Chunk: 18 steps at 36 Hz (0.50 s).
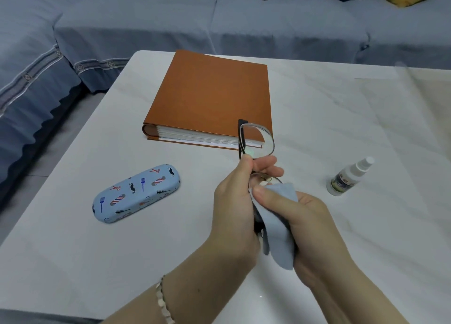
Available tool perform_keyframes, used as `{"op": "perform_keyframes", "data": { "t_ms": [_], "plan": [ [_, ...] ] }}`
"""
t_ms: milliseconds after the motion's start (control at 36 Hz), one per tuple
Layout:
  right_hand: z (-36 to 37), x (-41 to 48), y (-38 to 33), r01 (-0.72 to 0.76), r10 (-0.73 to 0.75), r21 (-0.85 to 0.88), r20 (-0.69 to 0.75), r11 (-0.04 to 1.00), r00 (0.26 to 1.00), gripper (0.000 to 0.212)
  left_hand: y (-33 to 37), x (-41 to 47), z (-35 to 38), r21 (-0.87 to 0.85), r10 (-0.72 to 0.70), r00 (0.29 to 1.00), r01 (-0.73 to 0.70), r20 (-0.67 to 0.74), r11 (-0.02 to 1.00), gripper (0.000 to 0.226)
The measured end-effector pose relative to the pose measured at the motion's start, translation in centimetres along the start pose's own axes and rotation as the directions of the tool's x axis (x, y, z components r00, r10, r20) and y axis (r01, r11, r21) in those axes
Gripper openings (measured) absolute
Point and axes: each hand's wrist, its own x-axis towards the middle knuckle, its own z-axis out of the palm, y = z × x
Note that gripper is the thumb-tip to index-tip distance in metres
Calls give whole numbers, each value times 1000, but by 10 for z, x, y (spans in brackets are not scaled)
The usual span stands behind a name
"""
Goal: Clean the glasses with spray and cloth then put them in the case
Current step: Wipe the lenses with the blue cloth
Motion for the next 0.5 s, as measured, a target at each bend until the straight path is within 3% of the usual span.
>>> {"op": "perform_keyframes", "data": {
  "t_ms": [111, 278, 389, 500],
  "plan": [
    [6, 4, 0, -20, 22, 147, -10, 989, 1000, 11, -3, -3, -4, 20, -8, 1000, 8, -13, 1000, 48],
    [8, 4, 12, 65, -75, -82, -134, 995, 988, 17, 2, 1, -6, 43, 32, 999, -30, -41, 999, 50],
    [9, -3, 17, 68, -94, -228, -107, 971, 990, 29, 9, 8, -10, -78, 19, 997, -25, -74, 997, 56],
    [3, -3, 13, 15, -24, -204, -42, 979, 999, 22, 9, 8, -11, -66, 22, 996, -27, -84, 997, 56]
  ]
}}
